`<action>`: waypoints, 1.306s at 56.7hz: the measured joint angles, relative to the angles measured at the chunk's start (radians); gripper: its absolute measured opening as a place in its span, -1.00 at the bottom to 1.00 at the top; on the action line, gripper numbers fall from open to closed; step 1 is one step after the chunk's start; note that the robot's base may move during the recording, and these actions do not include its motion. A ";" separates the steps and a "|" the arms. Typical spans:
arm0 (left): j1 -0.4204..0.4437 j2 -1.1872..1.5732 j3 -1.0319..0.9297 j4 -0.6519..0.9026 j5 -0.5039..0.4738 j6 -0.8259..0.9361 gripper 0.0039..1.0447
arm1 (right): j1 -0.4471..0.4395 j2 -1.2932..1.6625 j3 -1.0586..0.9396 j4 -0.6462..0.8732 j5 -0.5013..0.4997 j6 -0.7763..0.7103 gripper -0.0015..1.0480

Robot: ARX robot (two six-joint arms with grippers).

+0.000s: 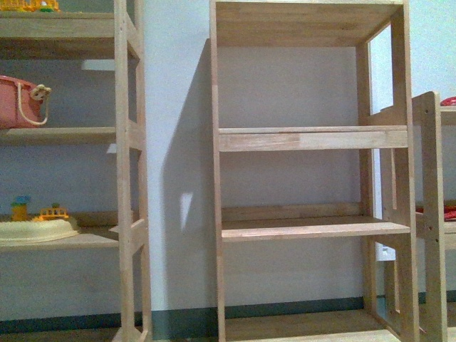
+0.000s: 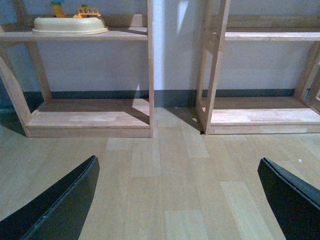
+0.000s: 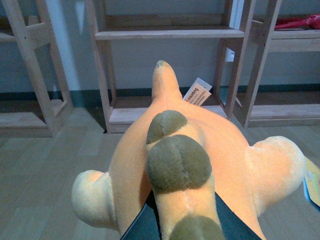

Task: Put away toys

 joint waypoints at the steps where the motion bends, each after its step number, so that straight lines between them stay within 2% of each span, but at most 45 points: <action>1: 0.000 0.000 0.000 0.000 0.000 0.000 0.88 | 0.000 0.000 0.000 0.000 -0.001 0.000 -0.87; 74: 0.000 0.000 0.000 0.000 -0.001 0.000 0.88 | 0.001 0.000 0.000 0.000 -0.008 0.000 -0.87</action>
